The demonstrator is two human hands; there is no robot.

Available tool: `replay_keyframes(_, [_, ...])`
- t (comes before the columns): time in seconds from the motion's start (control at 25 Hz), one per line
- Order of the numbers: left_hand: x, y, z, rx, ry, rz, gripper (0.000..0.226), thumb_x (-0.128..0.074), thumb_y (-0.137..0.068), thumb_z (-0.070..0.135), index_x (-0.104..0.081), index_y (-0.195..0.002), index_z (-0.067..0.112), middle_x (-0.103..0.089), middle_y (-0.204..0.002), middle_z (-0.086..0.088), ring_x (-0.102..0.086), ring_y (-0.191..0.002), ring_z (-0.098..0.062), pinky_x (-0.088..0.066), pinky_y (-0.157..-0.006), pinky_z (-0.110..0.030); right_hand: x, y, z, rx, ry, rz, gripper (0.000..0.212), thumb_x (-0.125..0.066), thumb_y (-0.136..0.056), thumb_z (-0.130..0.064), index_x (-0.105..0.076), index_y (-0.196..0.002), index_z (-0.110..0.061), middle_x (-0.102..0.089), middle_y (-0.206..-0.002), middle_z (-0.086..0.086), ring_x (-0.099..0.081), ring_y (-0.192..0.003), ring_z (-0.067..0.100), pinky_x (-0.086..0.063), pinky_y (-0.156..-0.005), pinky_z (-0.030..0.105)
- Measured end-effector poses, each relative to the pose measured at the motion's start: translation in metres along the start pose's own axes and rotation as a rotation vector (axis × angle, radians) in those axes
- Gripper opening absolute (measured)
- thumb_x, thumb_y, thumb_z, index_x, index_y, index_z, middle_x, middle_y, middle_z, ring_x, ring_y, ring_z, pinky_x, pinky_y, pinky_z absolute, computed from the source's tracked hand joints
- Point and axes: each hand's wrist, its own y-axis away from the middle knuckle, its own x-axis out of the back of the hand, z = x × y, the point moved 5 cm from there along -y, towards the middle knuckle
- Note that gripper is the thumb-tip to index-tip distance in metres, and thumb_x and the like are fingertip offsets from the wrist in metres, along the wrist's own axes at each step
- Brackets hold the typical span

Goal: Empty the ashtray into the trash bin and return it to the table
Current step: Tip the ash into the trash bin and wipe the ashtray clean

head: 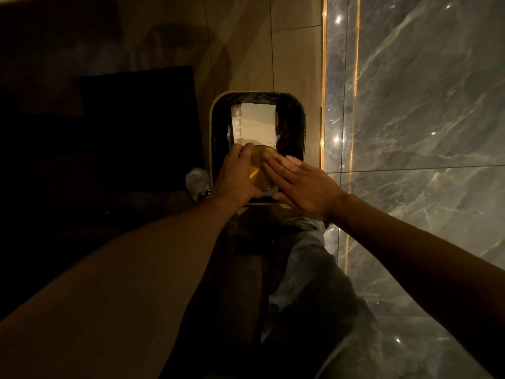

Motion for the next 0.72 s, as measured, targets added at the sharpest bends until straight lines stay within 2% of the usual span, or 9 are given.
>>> replay_keyframes(0.32, [-0.004, 0.001, -0.006, 0.028, -0.030, -0.021, 0.112, -0.092, -0.053, 0.029, -0.030, -0.145, 0.013, -0.034, -0.143, -0.009, -0.041, -0.129, -0.030, -0.042, -0.105, -0.041, -0.004, 0.000, -0.003, -0.016, -0.036, -0.051, 0.069, -0.007, -0.101, -0.048, -0.026, -0.147, -0.001, -0.031, -0.153, 0.021, -0.023, -0.144, 0.032, -0.028, -0.116, 0.047])
replay_keyframes(0.48, [-0.006, 0.001, -0.008, 0.045, 0.005, -0.014, 0.112, -0.092, -0.052, 0.028, -0.031, -0.145, 0.013, -0.035, -0.143, -0.010, -0.041, -0.129, -0.031, -0.041, -0.105, -0.041, -0.004, 0.002, -0.005, -0.021, -0.130, -0.078, 0.071, -0.007, -0.100, -0.051, -0.025, -0.149, -0.002, -0.028, -0.155, 0.020, -0.024, -0.145, 0.032, -0.023, -0.117, 0.045])
replay_keyframes(0.56, [-0.007, 0.003, -0.008, 0.050, 0.058, 0.013, 0.111, -0.092, -0.051, 0.027, -0.032, -0.144, 0.012, -0.035, -0.143, -0.011, -0.042, -0.129, -0.031, -0.042, -0.105, -0.042, 0.000, 0.000, -0.003, -0.112, -0.240, -0.026, 0.065, -0.020, -0.101, -0.046, -0.020, -0.151, -0.004, -0.021, -0.158, 0.019, -0.019, -0.147, 0.030, -0.015, -0.118, 0.040])
replay_keyframes(0.6, [-0.007, 0.005, -0.008, 0.053, 0.071, 0.021, 0.111, -0.092, -0.051, 0.026, -0.032, -0.144, 0.013, -0.035, -0.143, -0.011, -0.042, -0.129, -0.031, -0.042, -0.105, -0.042, 0.003, 0.000, -0.002, -0.172, -0.310, 0.019, 0.062, -0.028, -0.101, -0.041, -0.018, -0.151, -0.005, -0.020, -0.159, 0.019, -0.021, -0.146, 0.030, -0.017, -0.119, 0.040])
replay_keyframes(0.72, [-0.005, 0.006, -0.006, 0.057, 0.091, 0.041, 0.111, -0.091, -0.054, 0.024, -0.030, -0.146, 0.013, -0.034, -0.144, -0.012, -0.040, -0.130, -0.031, -0.041, -0.105, -0.042, 0.008, 0.000, 0.001, -0.324, -0.621, 0.090, 0.064, -0.046, -0.098, -0.031, -0.017, -0.152, -0.011, -0.033, -0.153, 0.016, -0.046, -0.130, 0.029, -0.040, -0.108, 0.037])
